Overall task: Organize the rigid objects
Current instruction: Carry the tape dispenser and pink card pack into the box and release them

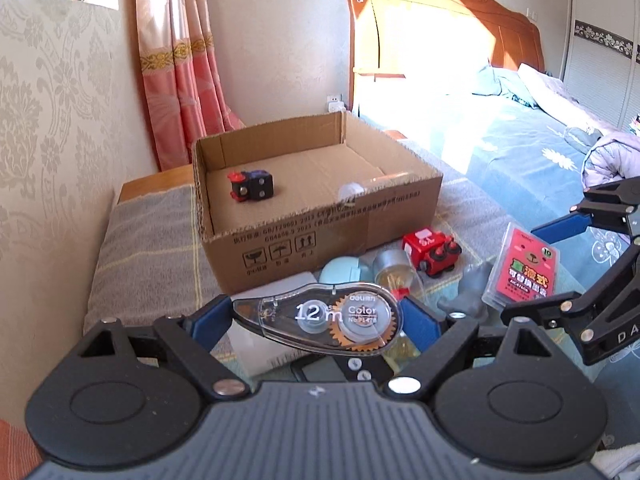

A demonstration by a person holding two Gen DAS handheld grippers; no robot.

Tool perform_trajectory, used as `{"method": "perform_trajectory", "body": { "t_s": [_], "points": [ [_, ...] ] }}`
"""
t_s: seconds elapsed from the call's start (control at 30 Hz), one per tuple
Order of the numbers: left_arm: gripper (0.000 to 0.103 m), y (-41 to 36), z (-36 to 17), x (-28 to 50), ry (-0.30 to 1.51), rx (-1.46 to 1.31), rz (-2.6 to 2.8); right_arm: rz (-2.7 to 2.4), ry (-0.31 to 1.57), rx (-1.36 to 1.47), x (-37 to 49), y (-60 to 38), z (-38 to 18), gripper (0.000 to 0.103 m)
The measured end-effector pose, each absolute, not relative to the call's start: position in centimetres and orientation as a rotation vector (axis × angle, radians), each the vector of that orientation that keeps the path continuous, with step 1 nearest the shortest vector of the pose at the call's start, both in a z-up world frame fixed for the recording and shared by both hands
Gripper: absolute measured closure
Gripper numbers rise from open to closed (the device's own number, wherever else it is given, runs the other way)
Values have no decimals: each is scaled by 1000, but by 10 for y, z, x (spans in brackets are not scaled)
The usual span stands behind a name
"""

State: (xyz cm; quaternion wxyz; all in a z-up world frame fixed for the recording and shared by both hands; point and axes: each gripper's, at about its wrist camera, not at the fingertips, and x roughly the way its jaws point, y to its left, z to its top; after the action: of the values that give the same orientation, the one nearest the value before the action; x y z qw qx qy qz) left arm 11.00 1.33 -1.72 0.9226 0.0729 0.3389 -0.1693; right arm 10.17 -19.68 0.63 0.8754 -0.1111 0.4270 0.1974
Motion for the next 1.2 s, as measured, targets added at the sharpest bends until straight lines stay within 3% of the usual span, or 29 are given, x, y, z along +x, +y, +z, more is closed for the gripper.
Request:
{"method": "perform_trajectory", "body": {
  "t_s": [0.47, 0.57, 1.2],
  "points": [
    [13, -10, 2, 214, 642, 153, -256, 414, 770, -249, 175, -203, 41, 11],
    [5, -10, -3, 225, 624, 142, -209, 411, 758, -253, 182, -202, 43, 11],
    [1, 23, -4, 166, 582, 96, -121, 383, 802, -233, 281, -171, 35, 11]
  ]
}}
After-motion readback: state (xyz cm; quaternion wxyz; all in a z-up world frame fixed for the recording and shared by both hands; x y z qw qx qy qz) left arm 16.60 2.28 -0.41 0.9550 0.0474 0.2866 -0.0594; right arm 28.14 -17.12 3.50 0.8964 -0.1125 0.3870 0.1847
